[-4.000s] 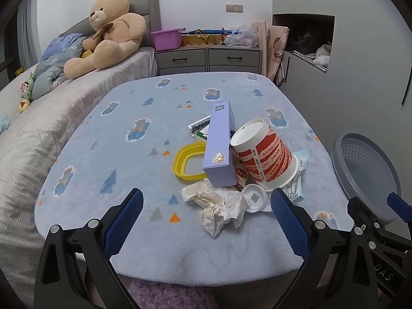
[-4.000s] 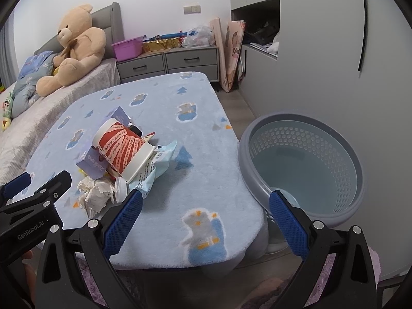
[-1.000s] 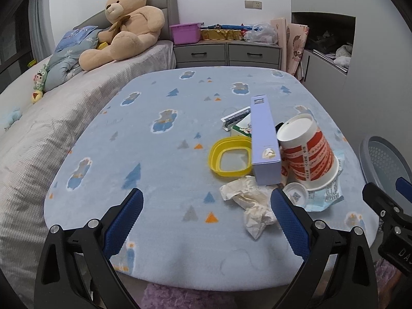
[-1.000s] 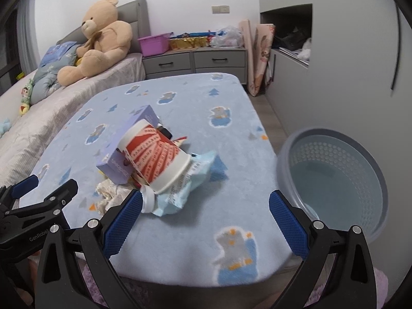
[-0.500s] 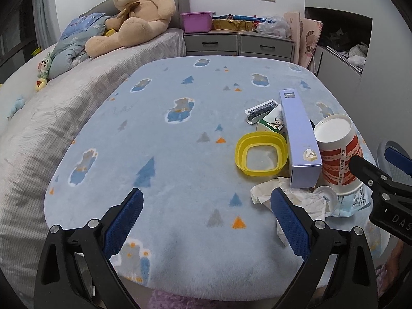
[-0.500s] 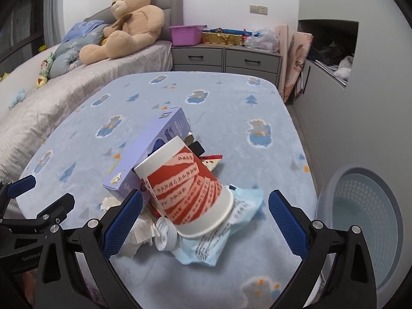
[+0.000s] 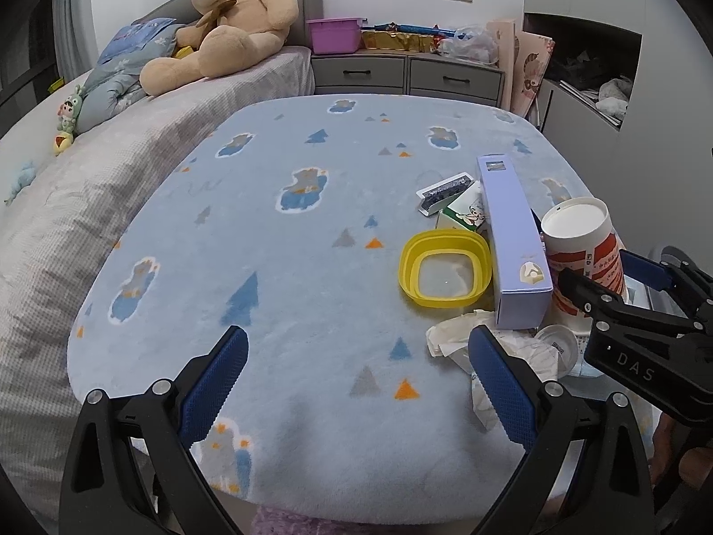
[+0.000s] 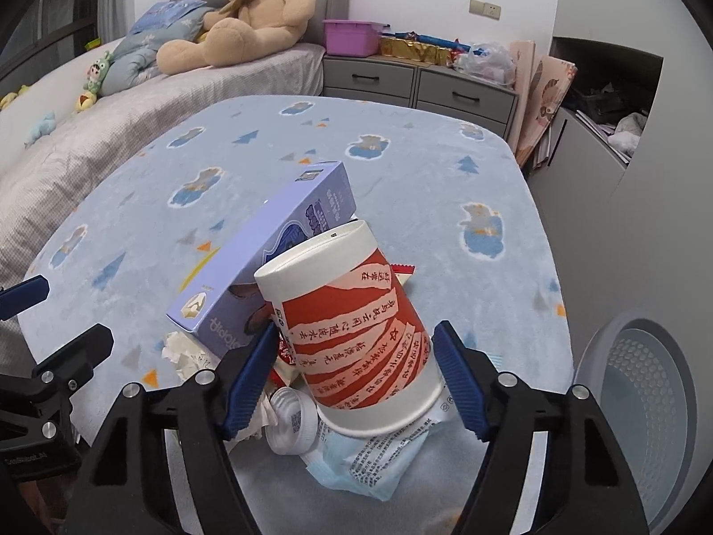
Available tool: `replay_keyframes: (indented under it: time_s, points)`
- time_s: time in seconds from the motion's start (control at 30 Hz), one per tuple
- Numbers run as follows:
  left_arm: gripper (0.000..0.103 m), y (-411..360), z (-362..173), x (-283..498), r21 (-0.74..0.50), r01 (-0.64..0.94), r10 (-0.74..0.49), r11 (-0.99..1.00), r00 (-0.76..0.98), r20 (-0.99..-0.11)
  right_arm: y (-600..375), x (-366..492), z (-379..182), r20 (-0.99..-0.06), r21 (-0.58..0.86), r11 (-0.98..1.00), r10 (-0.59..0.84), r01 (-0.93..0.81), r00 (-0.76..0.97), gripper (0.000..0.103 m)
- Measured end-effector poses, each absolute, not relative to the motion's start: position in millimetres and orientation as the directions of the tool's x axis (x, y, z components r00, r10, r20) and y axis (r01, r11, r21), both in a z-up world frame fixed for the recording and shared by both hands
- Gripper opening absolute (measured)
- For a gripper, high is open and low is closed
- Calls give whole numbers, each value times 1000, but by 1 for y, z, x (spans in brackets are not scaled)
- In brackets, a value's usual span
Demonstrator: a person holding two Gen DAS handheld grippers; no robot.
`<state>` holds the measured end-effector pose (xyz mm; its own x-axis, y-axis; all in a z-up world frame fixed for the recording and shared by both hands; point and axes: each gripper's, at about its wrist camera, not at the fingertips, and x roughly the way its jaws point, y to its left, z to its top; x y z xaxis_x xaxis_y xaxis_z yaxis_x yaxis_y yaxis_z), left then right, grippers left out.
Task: Collect trash
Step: 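Grasp the red-and-white paper cup with the right tool while the left tool grasps the lavender box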
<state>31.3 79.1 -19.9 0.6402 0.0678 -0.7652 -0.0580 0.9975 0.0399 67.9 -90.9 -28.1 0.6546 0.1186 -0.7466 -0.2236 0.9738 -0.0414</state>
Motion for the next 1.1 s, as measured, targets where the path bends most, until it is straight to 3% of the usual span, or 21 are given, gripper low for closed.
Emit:
replay_keyframes:
  time_s: [0.53, 1.1]
  points:
    - [95, 53, -3, 55, -32, 32, -46, 999, 650, -758, -144, 43, 13, -652, 168, 978, 202, -121, 731, 58]
    - [95, 16, -20, 116, -63, 107, -114, 992, 580, -806, -164, 37, 0, -658, 229, 968, 232, -104, 716, 56]
